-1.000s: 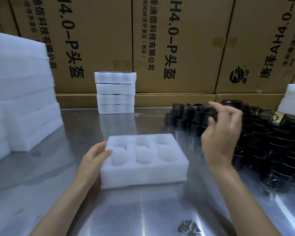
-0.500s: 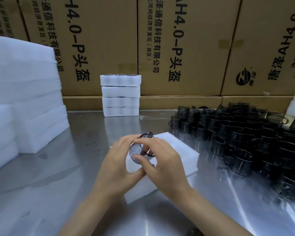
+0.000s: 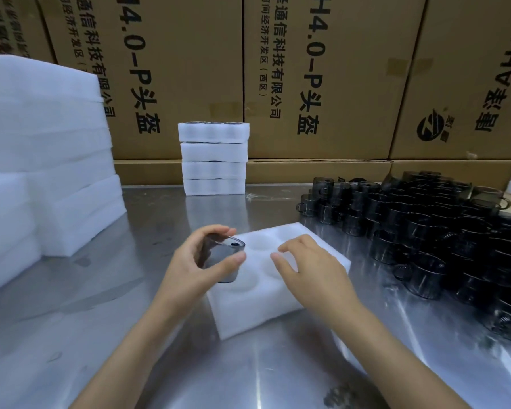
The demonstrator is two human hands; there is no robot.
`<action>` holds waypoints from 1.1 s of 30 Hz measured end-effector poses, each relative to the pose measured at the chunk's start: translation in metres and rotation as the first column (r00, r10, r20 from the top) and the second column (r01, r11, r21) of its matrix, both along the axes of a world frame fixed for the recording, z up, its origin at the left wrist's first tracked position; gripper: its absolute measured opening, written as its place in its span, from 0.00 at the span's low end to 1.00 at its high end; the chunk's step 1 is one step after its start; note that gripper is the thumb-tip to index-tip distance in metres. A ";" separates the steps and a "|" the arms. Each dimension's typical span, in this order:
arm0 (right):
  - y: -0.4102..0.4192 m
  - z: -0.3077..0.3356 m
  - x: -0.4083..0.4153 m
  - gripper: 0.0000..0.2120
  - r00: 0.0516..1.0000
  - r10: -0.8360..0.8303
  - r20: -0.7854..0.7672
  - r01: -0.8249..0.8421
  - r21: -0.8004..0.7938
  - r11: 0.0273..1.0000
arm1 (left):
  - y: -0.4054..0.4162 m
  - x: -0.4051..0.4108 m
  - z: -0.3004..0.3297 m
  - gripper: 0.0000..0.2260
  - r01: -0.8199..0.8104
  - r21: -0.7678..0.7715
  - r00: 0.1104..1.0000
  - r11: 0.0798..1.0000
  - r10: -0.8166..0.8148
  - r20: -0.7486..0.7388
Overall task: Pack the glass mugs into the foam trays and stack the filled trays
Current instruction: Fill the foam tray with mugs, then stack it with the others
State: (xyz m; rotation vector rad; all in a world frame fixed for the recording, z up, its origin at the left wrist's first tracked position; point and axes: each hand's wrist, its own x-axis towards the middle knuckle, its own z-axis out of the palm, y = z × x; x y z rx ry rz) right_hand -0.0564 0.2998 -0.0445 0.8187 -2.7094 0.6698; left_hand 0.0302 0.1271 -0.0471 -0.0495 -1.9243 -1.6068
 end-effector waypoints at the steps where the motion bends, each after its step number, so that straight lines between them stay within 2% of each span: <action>1: 0.000 0.000 0.002 0.17 1.000 0.002 -0.012 -0.002 -0.002 1.000 | -0.002 0.001 0.002 0.19 -0.015 0.019 1.000 1.000 0.015 0.001; 6: -0.003 0.005 0.008 0.16 0.997 -0.040 -0.072 0.044 0.045 0.998 | -0.007 -0.001 0.006 0.26 -0.086 0.112 0.996 0.990 0.085 0.008; 9: -0.003 0.006 0.006 0.14 0.993 -0.032 -0.117 0.031 -0.004 0.999 | -0.011 -0.006 0.007 0.28 -0.098 0.141 0.995 0.985 0.100 -0.002; 12: -0.010 0.011 0.000 0.15 0.996 0.072 -0.042 -0.080 -0.219 0.972 | -0.019 -0.014 0.012 0.32 -0.038 0.145 0.999 0.989 0.037 0.014; 15: -0.032 0.023 -0.008 0.20 0.942 0.309 0.133 -0.197 -0.525 0.828 | -0.029 -0.026 0.020 0.33 0.073 0.095 0.993 0.993 -0.081 0.082; 17: -0.048 0.031 -0.014 0.18 0.895 0.413 0.170 -0.221 -0.635 0.740 | -0.033 -0.035 0.023 0.29 0.122 0.099 0.987 0.988 -0.131 0.091; 19: -0.059 0.035 -0.020 0.12 0.887 0.426 0.180 -0.198 -0.685 0.701 | -0.034 -0.042 0.021 0.26 0.103 0.091 0.991 0.991 -0.110 0.081; 21: -0.066 0.031 -0.025 0.11 0.898 0.388 0.205 -0.143 -0.699 0.701 | -0.033 -0.044 0.015 0.23 0.031 0.039 0.996 0.999 -0.034 0.088; 25: -0.072 0.018 -0.022 0.13 0.952 0.239 0.192 -0.074 -0.613 0.787 | -0.032 -0.042 -0.001 0.20 -0.131 -0.154 0.983 0.979 0.148 0.107; 28: -0.073 0.017 -0.020 0.13 0.949 0.260 0.181 -0.106 -0.593 0.798 | -0.033 -0.040 -0.003 0.21 -0.208 -0.237 0.972 0.949 0.227 0.055; 31: -0.072 0.017 -0.019 0.07 0.942 0.286 0.176 -0.141 -0.566 0.812 | -0.038 -0.042 -0.006 0.20 -0.242 -0.203 0.968 0.949 0.251 0.019; 33: -0.071 0.016 -0.019 0.08 0.946 0.281 0.160 -0.148 -0.558 0.817 | -0.041 -0.042 -0.010 0.16 -0.233 -0.186 0.969 0.955 0.245 0.044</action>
